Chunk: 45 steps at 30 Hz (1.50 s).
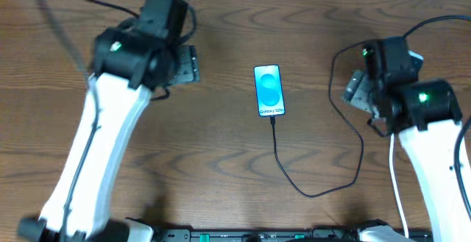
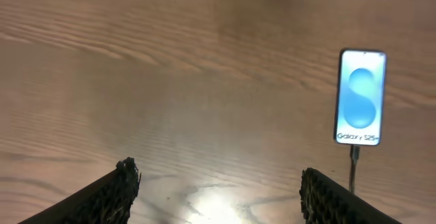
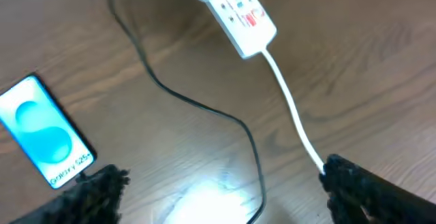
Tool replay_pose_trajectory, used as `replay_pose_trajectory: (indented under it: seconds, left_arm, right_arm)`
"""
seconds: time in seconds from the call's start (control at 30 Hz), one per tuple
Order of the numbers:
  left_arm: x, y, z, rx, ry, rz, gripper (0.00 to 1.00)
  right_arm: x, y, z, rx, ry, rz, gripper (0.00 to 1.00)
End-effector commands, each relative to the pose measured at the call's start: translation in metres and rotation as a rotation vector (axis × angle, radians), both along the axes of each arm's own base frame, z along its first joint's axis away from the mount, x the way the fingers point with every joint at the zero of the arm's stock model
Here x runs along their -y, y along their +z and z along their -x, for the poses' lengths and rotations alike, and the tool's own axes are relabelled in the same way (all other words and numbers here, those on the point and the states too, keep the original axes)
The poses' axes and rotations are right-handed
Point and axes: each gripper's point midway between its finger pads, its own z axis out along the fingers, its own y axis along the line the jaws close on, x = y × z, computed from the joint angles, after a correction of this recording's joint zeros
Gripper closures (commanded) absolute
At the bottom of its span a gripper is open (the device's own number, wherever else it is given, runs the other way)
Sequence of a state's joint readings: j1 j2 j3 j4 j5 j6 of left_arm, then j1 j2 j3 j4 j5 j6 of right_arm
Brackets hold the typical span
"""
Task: Plug charger to phone and switch on socket
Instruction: 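Move the right gripper onto the orange switch beside the plug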
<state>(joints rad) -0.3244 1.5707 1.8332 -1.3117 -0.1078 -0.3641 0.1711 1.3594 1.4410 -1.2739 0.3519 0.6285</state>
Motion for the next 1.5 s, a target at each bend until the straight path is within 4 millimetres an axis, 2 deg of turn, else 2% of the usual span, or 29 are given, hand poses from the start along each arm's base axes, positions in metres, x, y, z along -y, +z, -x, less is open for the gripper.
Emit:
replay_pose_trajectory:
  seconds: [0.0,0.03,0.07,0.13,0.2,0.27,0.3,0.33,0.4,0.6,0.77,0.83,0.97,1.07,1.17,1.27,1.47]
  left_arm:
    - [-0.018,0.035,0.027,0.108,0.012,-0.018,0.22]
    - [-0.020,0.042,0.035,0.128,0.012,-0.011,0.22]
    - [-0.025,0.047,0.047,0.149,0.014,-0.007,0.22]
    - [-0.037,0.050,0.067,0.173,0.033,-0.026,0.22]
    - [-0.059,0.048,0.090,0.212,0.104,-0.069,0.22]
    - [-0.085,0.043,0.112,0.254,0.202,-0.131,0.22]
    - [-0.092,0.041,0.118,0.263,0.217,-0.152,0.18]
    - [-0.099,0.038,0.125,0.273,0.232,-0.175,0.02]
    - [-0.110,0.032,0.139,0.275,0.250,-0.214,0.02]
    - [-0.122,0.013,0.175,0.163,0.230,-0.266,0.02]
    - [-0.124,0.011,0.180,0.143,0.227,-0.275,0.02]
    - [-0.124,0.011,0.180,0.143,0.227,-0.275,0.02]
    - [-0.124,0.011,0.180,0.144,0.227,-0.274,0.02]
    - [-0.125,0.014,0.184,0.165,0.232,-0.265,0.02]
    - [-0.129,0.019,0.192,0.208,0.242,-0.245,0.02]
    - [-0.144,0.027,0.212,0.274,0.335,-0.220,0.02]
    - [-0.163,0.039,0.256,0.430,0.488,-0.179,0.02]
  right_arm:
    - [0.018,-0.024,-0.015,-0.069,-0.065,-0.057,0.41]
    - [0.023,-0.030,-0.017,-0.083,-0.083,-0.056,0.47]
    - [0.031,-0.039,-0.020,-0.112,-0.111,-0.055,0.64]
    - [0.046,-0.055,-0.024,-0.154,-0.158,-0.056,0.82]
    - [0.058,-0.066,-0.032,-0.161,-0.195,-0.058,0.92]
    - [0.071,-0.074,-0.044,-0.145,-0.229,-0.061,0.98]
    - [0.074,-0.076,-0.047,-0.137,-0.236,-0.062,0.99]
    - [0.081,-0.079,-0.053,-0.121,-0.251,-0.063,0.99]
    - [0.092,-0.084,-0.063,-0.097,-0.267,-0.065,0.99]
    - [0.109,-0.107,-0.076,-0.085,-0.287,-0.194,0.99]
    - [0.138,-0.126,-0.082,-0.121,-0.299,-0.239,0.99]
    - [0.144,-0.129,-0.084,-0.139,-0.303,-0.251,0.99]
    - [0.143,-0.138,-0.101,-0.156,-0.263,-0.312,0.99]
    - [0.146,-0.161,-0.113,-0.185,-0.264,-0.319,0.99]
    - [0.145,-0.176,-0.120,-0.196,-0.259,-0.341,0.99]
    - [0.146,-0.184,-0.138,-0.140,-0.242,-0.360,0.99]
    - [0.150,-0.182,-0.149,-0.090,-0.239,-0.349,0.99]
